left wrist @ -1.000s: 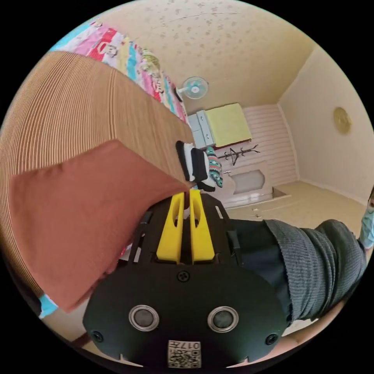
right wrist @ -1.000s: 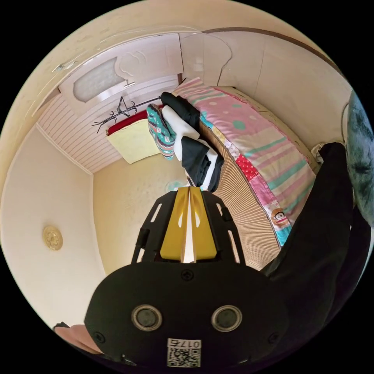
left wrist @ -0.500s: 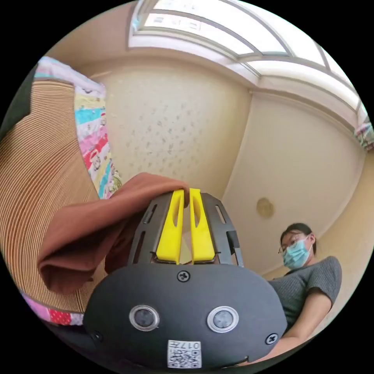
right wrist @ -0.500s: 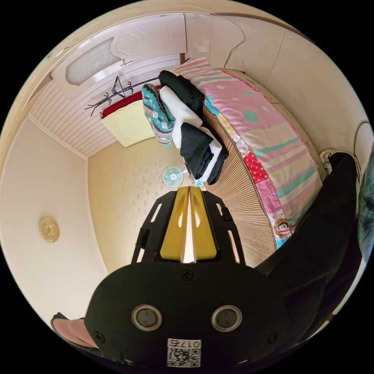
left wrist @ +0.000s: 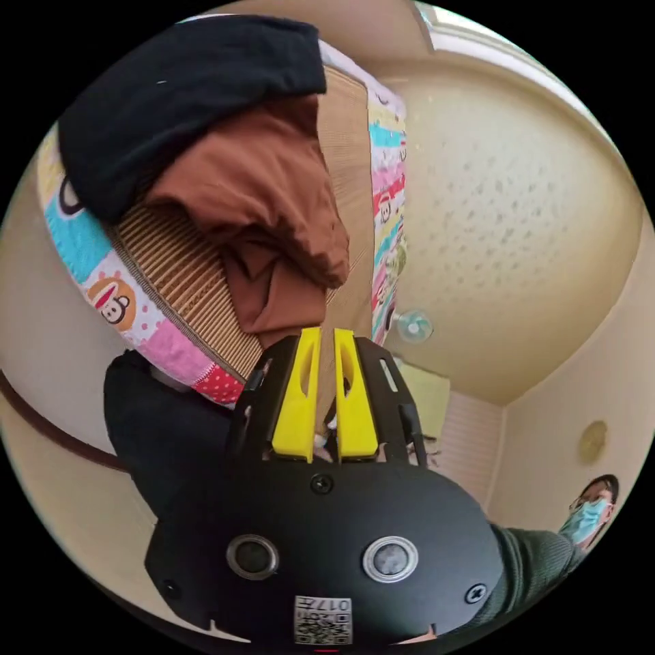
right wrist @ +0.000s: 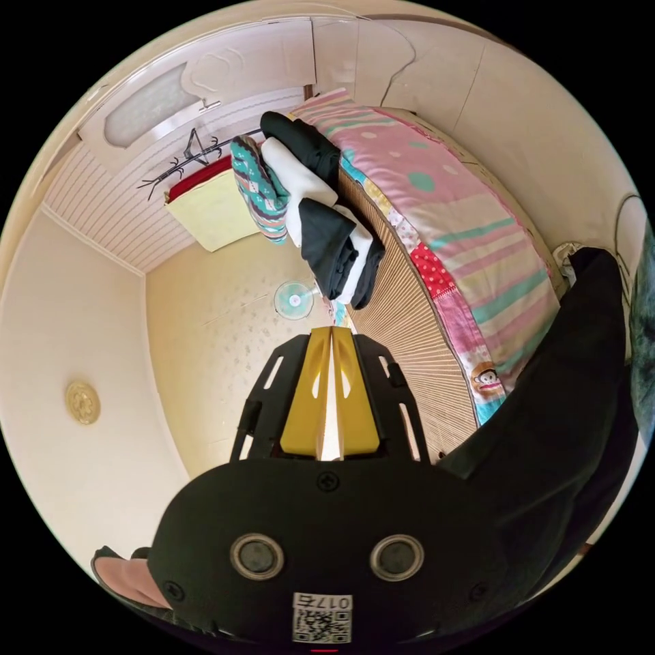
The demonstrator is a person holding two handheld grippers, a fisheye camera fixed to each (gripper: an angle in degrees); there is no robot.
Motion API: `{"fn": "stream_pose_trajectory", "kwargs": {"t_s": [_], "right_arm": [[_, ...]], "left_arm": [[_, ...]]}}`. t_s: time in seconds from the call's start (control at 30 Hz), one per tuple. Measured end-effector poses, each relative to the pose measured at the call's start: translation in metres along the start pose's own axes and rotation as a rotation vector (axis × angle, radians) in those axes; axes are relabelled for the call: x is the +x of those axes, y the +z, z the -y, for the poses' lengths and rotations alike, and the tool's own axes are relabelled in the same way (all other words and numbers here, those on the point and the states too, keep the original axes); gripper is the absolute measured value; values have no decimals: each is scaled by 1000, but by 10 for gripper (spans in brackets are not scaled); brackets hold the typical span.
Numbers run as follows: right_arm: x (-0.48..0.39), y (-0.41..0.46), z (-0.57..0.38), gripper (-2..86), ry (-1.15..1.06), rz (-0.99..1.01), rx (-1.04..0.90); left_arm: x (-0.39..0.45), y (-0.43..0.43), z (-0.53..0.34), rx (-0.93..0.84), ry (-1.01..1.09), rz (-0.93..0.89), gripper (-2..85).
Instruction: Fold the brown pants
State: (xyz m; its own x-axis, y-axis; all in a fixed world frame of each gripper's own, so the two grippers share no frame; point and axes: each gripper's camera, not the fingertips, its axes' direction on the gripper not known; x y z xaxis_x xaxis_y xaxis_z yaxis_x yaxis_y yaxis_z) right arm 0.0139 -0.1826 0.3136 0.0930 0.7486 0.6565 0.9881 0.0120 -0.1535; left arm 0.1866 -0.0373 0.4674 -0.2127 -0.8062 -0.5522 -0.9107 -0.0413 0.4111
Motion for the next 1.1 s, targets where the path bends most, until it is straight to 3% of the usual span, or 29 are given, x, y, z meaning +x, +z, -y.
{"fn": "stream_pose_trajectory", "kwargs": {"t_s": [0.37,0.5,0.63,0.73,0.77,0.93,1.0,1.1], "right_arm": [[-19,18,-11,4,-57,11,8],[-35,-1,-14,5,-89,11,56],[-49,-29,-19,4,-119,13,138],[-57,-52,-28,4,-122,5,231],[-58,-60,-32,5,-118,25,270],[-61,-85,-43,4,-140,95,392],[-61,-90,-46,4,-131,52,419],[-56,-83,-50,4,-89,-8,443]], "left_arm": [[158,245,74,-551,659,581,123],[183,302,75,-556,830,728,135],[174,367,58,-468,1031,1213,182],[107,413,54,-690,1035,1495,176],[90,412,52,-676,1055,1552,152],[112,375,51,-675,1120,1377,49],[137,339,55,-655,1130,1211,31],[189,248,60,-580,1112,778,14]]}}
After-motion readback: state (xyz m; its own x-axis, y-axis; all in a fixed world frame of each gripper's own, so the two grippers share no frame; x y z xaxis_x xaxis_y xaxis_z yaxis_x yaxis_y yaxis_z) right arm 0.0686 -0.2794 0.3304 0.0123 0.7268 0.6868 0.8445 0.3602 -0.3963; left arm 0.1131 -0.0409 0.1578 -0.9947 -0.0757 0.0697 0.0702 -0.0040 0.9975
